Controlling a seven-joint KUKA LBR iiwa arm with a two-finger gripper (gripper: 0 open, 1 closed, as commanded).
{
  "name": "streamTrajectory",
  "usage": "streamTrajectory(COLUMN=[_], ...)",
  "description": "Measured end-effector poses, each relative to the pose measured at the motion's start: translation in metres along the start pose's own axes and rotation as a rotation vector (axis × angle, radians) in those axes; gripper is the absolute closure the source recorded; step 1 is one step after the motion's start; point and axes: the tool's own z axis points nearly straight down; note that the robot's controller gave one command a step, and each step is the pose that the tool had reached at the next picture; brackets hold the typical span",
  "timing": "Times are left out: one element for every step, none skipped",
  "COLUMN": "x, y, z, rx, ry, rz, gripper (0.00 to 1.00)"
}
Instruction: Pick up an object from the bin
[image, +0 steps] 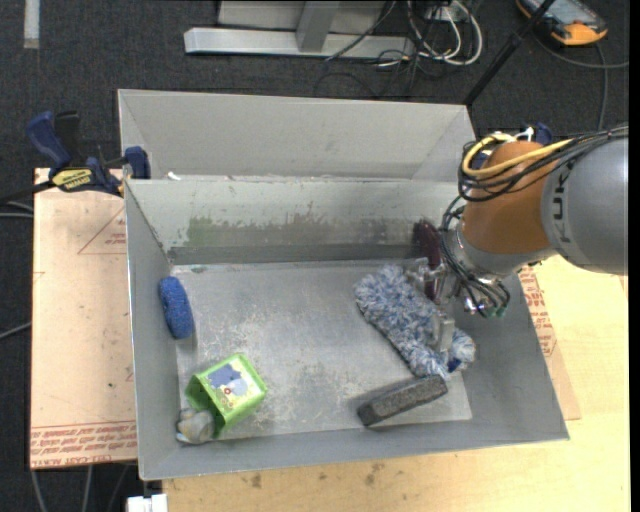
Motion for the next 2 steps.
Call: streamTrajectory(x=[0.0093, 0.0093], y=[0.002, 0.0021], z=[-0.0012, -0.0013], rx=[0.004, 0.005], ry=[-0.004, -0.004], rz=[-0.015, -0.016], gripper=[1.0, 1.0])
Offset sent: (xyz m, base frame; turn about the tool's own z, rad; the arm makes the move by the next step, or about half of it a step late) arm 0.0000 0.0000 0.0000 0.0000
